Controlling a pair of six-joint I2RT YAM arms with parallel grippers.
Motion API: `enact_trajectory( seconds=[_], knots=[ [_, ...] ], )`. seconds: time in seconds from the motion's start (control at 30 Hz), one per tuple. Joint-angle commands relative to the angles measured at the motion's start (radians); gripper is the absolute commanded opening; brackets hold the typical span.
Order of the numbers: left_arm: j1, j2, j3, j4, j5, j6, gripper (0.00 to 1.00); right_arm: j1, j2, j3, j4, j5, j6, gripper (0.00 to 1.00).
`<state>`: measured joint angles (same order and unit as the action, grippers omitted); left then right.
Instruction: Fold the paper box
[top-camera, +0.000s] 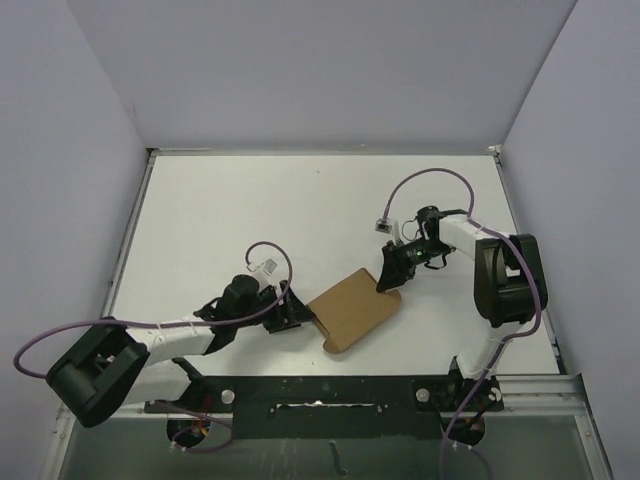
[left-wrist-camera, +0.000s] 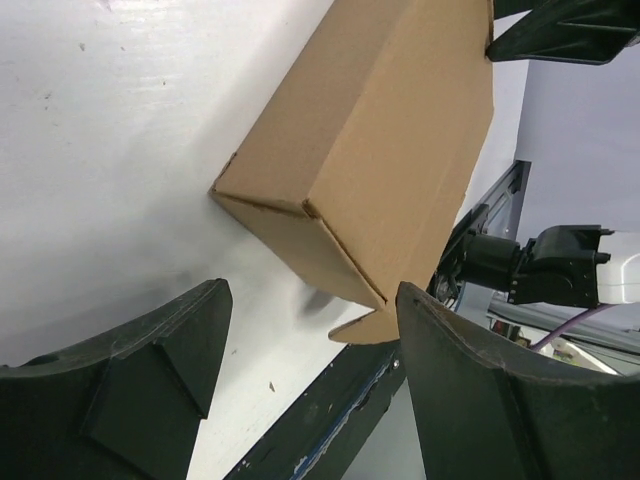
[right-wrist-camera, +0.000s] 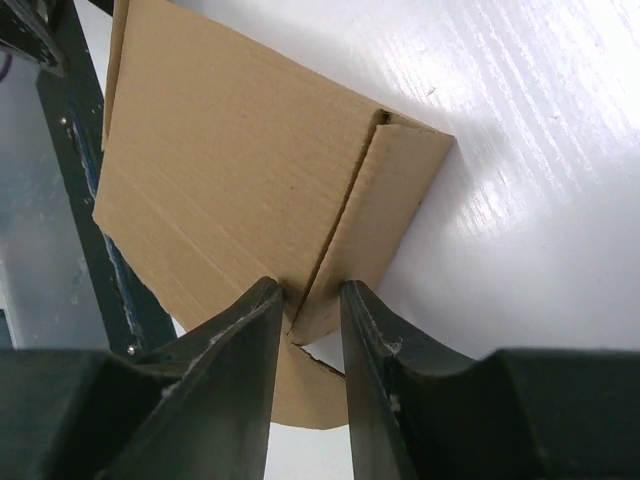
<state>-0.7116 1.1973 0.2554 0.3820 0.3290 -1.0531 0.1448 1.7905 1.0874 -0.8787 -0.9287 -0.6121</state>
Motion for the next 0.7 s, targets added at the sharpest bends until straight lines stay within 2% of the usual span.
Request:
enact_trajectory(
  seconds=[0.0, 0.2, 0.33, 0.4, 0.57, 0.67],
  knots=[
    [0.0, 0.083, 0.048, 0.171, 0.048, -0.04, 0.66, -0.009, 0.038, 0.047, 0.019, -0.081, 0.08, 0.27],
    [0.003, 0.187, 0.111, 0.216, 0.073, -0.046, 0.66, -0.009, 0.044, 0.023, 0.113, -0.107, 0.189, 0.18],
    [0.037, 0.246, 0.174, 0.192, 0.096, -0.012, 0.66, -0.009, 0.043, 0.032, 0.15, -0.111, 0.221, 0.17],
    [0.07, 0.274, 0.198, 0.186, 0.114, 0.002, 0.65, -0.011, 0.036, 0.043, 0.143, -0.102, 0.207, 0.21],
    [0.161, 0.336, 0.26, 0.183, 0.185, 0.036, 0.65, -0.064, -0.035, 0.055, 0.124, -0.059, 0.156, 0.42],
    [0.201, 0.349, 0.297, 0.152, 0.203, 0.077, 0.65, -0.104, -0.128, 0.041, 0.12, -0.042, 0.094, 0.47]
  ],
)
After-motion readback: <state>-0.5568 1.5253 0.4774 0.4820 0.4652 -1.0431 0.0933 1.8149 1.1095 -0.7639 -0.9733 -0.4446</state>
